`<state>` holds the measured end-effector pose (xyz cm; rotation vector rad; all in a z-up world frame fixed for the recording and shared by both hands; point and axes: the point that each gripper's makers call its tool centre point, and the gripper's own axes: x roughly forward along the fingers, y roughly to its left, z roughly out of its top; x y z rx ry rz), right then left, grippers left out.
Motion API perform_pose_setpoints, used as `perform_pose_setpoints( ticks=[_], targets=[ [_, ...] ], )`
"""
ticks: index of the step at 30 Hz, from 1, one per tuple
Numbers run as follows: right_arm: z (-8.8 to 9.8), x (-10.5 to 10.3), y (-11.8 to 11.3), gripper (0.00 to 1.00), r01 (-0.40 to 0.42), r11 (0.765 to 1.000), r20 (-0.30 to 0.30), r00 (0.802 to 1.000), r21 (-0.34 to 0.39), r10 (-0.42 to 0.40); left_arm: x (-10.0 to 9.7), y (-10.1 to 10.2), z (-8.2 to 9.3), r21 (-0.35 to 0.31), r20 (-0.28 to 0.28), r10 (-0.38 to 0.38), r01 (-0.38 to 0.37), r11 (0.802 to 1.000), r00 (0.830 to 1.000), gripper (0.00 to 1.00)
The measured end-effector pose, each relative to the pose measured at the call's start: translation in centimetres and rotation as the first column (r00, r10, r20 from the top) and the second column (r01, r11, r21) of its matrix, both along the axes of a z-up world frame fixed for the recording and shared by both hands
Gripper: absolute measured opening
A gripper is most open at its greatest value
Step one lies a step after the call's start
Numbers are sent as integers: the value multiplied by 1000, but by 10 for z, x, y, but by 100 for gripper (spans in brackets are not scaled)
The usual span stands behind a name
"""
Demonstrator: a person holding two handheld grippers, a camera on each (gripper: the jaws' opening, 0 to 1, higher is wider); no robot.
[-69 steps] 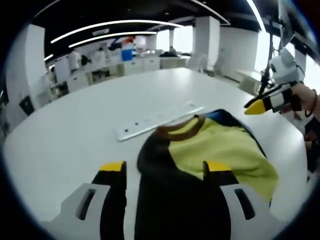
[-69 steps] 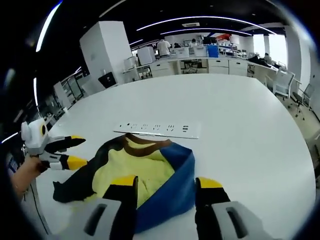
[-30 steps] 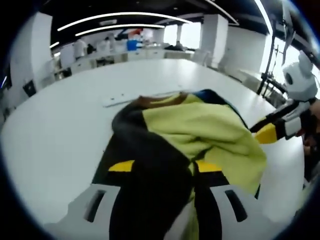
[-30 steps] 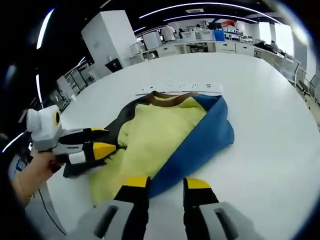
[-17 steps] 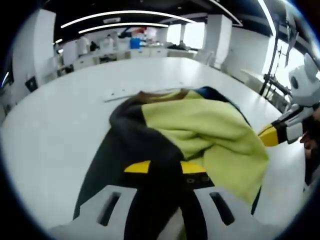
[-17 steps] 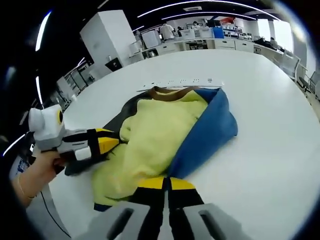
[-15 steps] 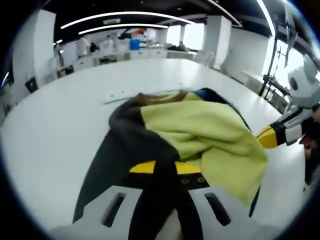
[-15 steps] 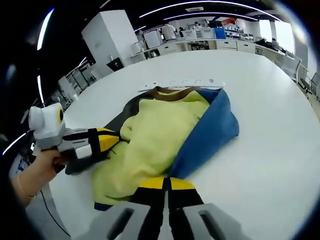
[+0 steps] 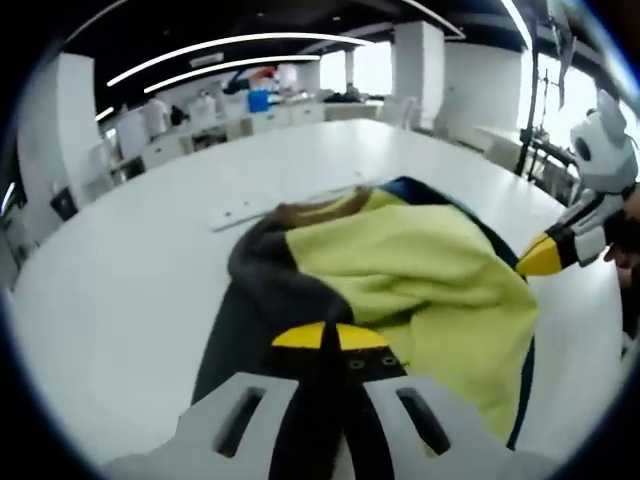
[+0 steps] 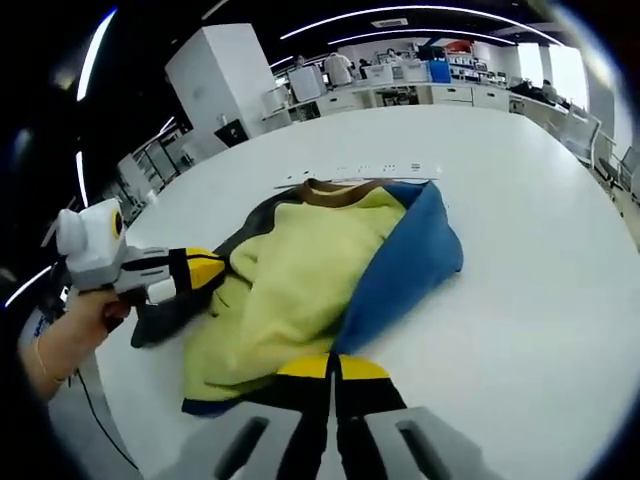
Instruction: Fold the garment on the visible template until the final outline fits inside the template.
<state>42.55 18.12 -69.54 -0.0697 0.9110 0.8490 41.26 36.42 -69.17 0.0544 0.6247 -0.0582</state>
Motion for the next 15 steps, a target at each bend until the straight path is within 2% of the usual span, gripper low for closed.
perform_pose_setpoints(
  ticks=[4,10,15],
  targets=[
    [3,2,-5,0,-1,1000,16,1000,-6,1,-2,8,6,7,4,6,-6,1000,1000,0],
    [13,6,-9,0,36,999,22,999,27,-36,-5,23,12,26,12,20,-20,999,1000,0],
    [25,10,-13,0,48,997,35,998,52,-50,-4,35,13,-1,21,48,-48,999,999,0]
  ],
)
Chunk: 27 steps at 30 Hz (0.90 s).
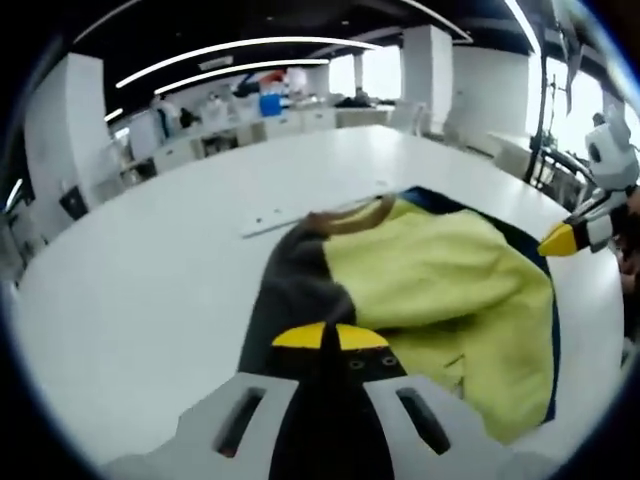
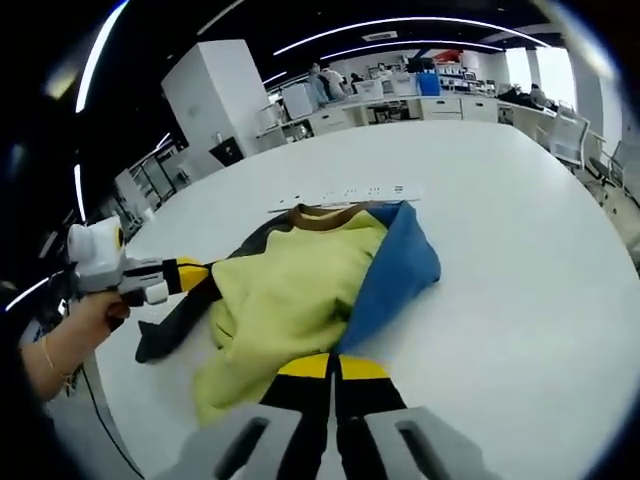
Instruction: Fold the garment on the visible template until the final outline fits inside the template.
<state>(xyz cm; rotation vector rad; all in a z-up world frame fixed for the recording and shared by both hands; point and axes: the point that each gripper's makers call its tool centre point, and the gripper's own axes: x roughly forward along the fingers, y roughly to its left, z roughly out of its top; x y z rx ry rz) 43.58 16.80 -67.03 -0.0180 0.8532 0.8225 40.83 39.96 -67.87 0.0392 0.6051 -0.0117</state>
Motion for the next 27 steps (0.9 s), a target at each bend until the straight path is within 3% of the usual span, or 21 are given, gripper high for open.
perform_pose_setpoints(
  ticks=[18,27],
  targets=[
    [17,17,-33,0,78,997,-13,997,16,-78,-3,32,-7,29,-30,36,-36,999,999,0],
    [21,37,-59,0,108,994,21,994,-31,-108,-4,41,-11,54,-52,37,-35,998,998,0]
  ],
)
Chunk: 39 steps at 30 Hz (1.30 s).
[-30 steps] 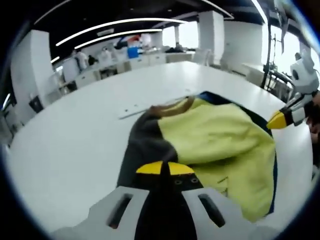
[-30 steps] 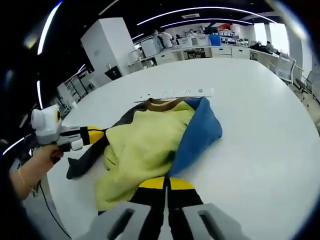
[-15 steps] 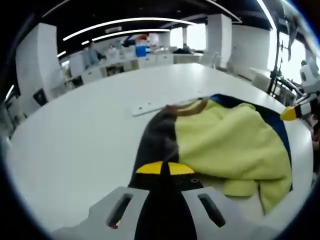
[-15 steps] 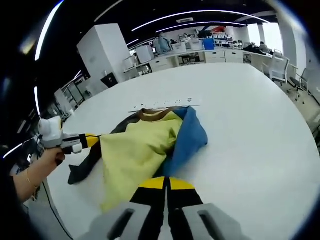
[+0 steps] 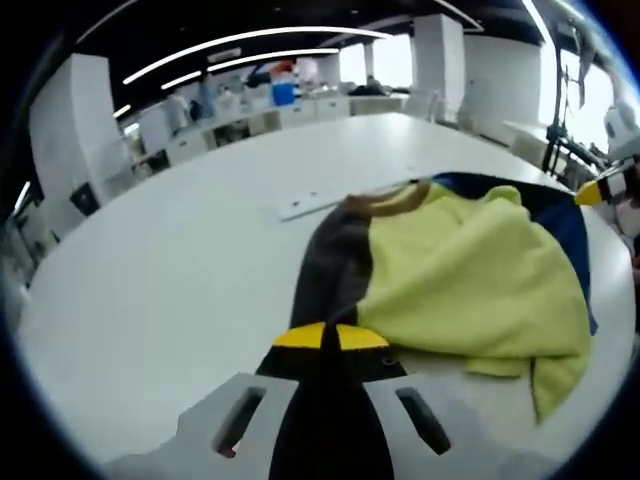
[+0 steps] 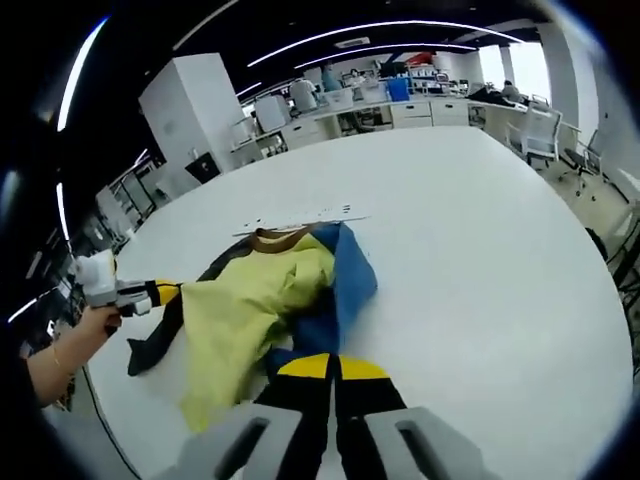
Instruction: Fold the garment on the visible template until the final outline fits inside the template.
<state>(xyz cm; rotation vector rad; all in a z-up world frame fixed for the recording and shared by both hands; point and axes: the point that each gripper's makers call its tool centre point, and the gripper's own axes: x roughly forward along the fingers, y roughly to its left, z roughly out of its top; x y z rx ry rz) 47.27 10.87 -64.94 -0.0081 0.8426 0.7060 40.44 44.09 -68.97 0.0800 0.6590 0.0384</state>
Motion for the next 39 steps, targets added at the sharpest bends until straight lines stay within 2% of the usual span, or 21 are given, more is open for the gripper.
perform_pose_setpoints(
  ticks=[5,10,16,19,22,28,34,39],
  targets=[
    [-1,17,-19,0,12,997,31,999,-74,-10,1,2,-2,4,-8,0,0,1000,1000,0],
    [0,31,-31,0,30,994,42,999,-106,-25,1,2,-3,6,-12,-5,5,1000,1000,0],
    [-13,49,-46,0,31,982,39,999,-184,-24,-1,3,-3,11,-16,-8,9,1000,1000,0],
    [-16,56,-49,0,13,976,43,999,-218,-3,-1,1,-1,-88,6,26,-26,996,1000,0],
    [-21,64,-55,0,-7,960,56,998,-279,24,-2,4,0,-58,4,13,-13,998,1000,0],
    [-29,78,-63,0,-2,945,58,998,-327,22,-2,4,-3,-48,-3,0,0,999,1000,0],
    [-44,93,-73,0,-13,918,49,998,-397,36,-1,4,-5,11,-15,-39,39,999,999,0],
    [-51,106,-78,0,-20,900,48,998,-436,46,-1,5,-5,16,-13,-52,52,999,999,0]
  ],
)
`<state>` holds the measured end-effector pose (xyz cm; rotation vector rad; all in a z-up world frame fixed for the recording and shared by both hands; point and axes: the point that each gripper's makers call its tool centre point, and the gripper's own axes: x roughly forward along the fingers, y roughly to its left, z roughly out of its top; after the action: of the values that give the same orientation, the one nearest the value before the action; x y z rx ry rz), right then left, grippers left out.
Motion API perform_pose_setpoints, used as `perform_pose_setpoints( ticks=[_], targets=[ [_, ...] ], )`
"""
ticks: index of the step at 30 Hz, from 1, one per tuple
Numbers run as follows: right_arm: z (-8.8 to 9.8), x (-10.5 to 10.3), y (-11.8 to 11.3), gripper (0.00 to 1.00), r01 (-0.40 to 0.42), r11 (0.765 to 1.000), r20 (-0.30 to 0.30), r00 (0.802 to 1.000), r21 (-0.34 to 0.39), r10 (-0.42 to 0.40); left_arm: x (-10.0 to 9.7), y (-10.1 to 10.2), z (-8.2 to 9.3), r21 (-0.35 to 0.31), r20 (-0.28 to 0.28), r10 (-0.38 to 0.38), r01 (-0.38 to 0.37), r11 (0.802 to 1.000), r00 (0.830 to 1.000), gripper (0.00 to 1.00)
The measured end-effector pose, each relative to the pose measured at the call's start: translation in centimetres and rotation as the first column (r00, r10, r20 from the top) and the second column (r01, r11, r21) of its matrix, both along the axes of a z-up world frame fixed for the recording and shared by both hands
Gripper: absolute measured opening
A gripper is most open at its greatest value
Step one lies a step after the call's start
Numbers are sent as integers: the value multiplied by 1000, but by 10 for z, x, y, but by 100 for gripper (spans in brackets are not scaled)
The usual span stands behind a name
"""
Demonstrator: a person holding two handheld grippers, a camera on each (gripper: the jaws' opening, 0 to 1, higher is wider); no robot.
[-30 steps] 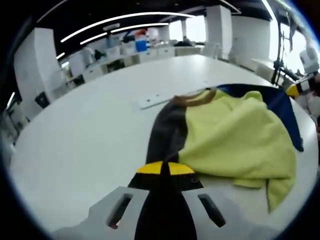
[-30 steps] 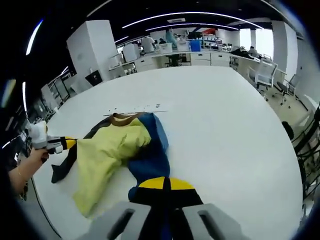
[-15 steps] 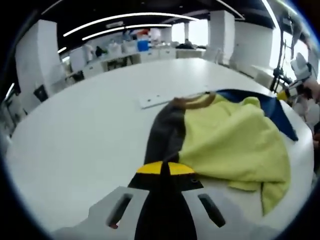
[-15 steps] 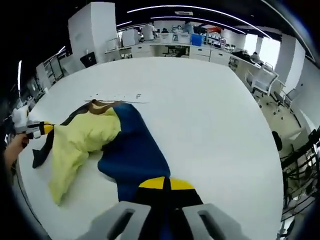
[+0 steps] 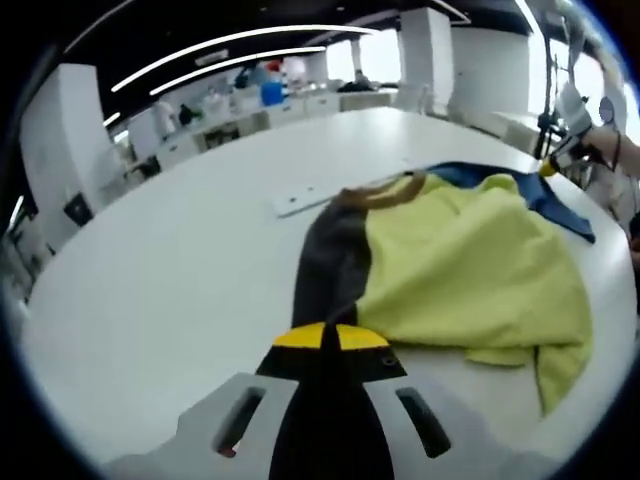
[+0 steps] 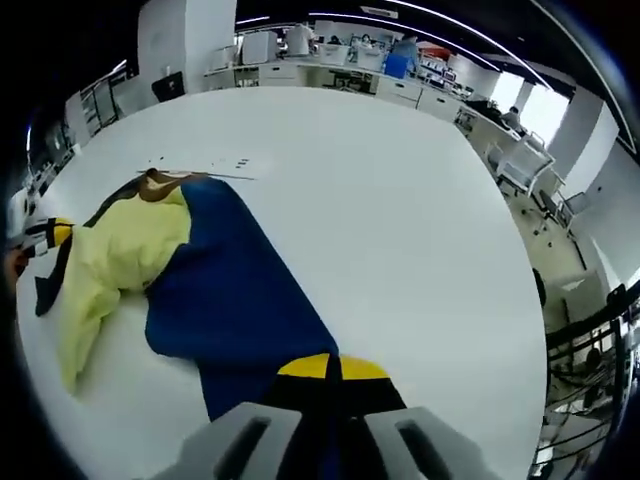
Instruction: Fold the garment on the visible template until the final outline fits inside the template.
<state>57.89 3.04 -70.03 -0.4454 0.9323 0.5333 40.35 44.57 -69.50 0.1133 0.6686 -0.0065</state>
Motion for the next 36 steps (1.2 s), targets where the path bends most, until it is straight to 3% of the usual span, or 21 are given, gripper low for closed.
perform_pose_setpoints(
  ticks=[12,18,32,36],
  targets=[
    [-10,31,-15,0,-18,993,9,1000,-114,19,-1,3,-3,0,-6,-6,6,1000,1000,0],
    [-11,36,-15,0,-28,991,5,1000,-134,29,-2,5,-3,7,-10,-16,16,1000,1000,0],
    [-19,39,-15,0,-23,991,-13,1000,-134,22,-5,9,-6,20,-30,-20,20,1000,999,0],
    [-22,35,-7,0,-30,995,-32,999,-95,27,-8,10,-8,52,-43,-17,19,998,999,2]
  ],
)
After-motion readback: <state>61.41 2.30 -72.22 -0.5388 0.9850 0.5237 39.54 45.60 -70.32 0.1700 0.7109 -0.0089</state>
